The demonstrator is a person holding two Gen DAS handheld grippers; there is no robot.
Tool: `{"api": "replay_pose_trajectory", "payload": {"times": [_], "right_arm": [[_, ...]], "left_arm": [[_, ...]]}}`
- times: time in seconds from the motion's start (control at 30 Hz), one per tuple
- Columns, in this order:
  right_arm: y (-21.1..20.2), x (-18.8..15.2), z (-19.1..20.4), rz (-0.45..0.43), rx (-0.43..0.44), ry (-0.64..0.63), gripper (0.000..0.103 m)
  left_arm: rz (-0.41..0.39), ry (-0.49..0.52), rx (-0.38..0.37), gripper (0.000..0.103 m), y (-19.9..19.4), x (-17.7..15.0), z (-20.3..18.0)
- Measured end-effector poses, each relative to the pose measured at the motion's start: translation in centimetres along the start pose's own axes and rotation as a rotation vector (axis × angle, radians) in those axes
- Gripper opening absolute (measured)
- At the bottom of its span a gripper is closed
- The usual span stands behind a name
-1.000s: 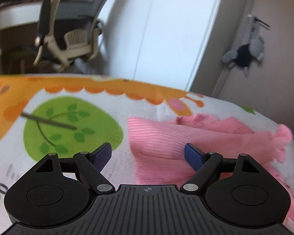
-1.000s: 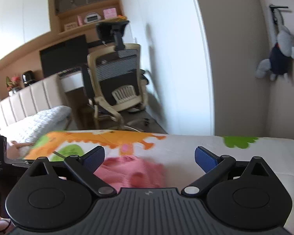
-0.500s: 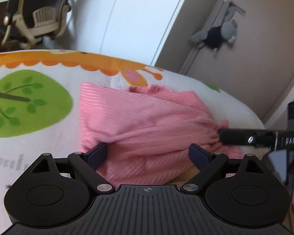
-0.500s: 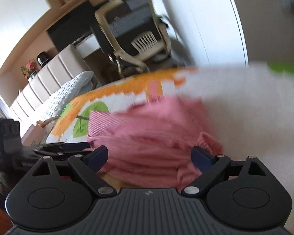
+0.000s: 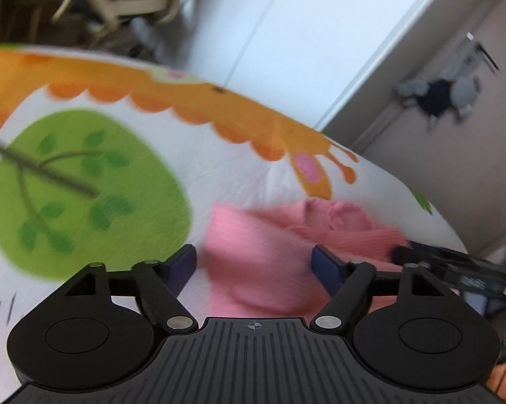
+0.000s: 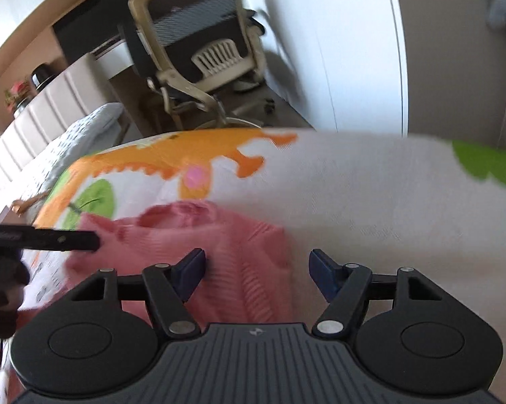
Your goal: Fold clothes
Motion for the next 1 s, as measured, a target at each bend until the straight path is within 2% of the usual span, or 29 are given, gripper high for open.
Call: {"api": "replay_pose_trajectory", "payload": {"times": [0.03,0.07,0.1,0.13,0.17,0.3,0.43,0.53,0.67,0.73,0.87,1.0], "right_arm": [[0.3,0.2,0.2,-0.009,0.012,0.006,0.068],[0.3,0.4,0.5,-0.003,0.026,0.011,0.057],[0.3,0.4,0.8,0.007,0.045,0.016,0.044],[0.2,0.4,1.1,0.017,0.063,0.02,0.042],[-0.1,0.4,1.5,0.018,0.067,0.015,0.04],[-4.6,0.3,2.7,-0.027,0.095,-0.021,0.037],[-11.7,-1.6,4.0,-0.091,0.136,-0.077,0.037],[-16.4,-4.6,4.8,-0.113,0.14,-0.106,0.037],[-20.7,-8.4,4.3,-0.137,0.096,-0.108,0.037],[-22.4,-8.7,3.7,-0.182,0.065,-0.101,0.042],[-24.3,-5.7,3.9,-0.29,0.07,-0.07,0.078],[-22.9,-3.0,5.1,-0.307,0.095,-0.062,0.079]], "left_arm": [[0.001,0.015,0.001,0.063,0.5,0.1,-0.3],[-0.003,0.044,0.0,0.037,0.7,0.2,-0.8],[-0.008,0.075,-0.001,0.017,0.9,0.2,-1.3],[-0.013,0.106,-0.002,0.014,1.1,0.3,-1.9],[-0.029,0.139,-0.038,0.012,0.3,0.4,-2.9],[-0.114,0.295,-0.181,0.011,-5.2,0.3,-7.8],[-0.18,0.491,-0.233,0.011,-12.7,-3.6,-12.7],[-0.163,0.57,-0.253,0.011,-15.7,-8.2,-14.4],[-0.096,0.609,-0.238,0.011,-16.6,-14.3,-14.4],[-0.056,0.605,-0.222,0.011,-16.0,-16.5,-14.2],[-0.008,0.615,-0.178,0.011,-15.4,-19.5,-13.5],[0.013,0.606,-0.153,0.011,-15.4,-20.4,-12.6]]}}
Point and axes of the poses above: each gripper's, at about its wrist camera, not at the fingertips, and y roughly the way its jaws point, z to its left, x to its top, the point moved 10 cm from there along y, roughly the way its jaws point, and after that the axes turned 11 degrees about -x, right-handed, at the moved point
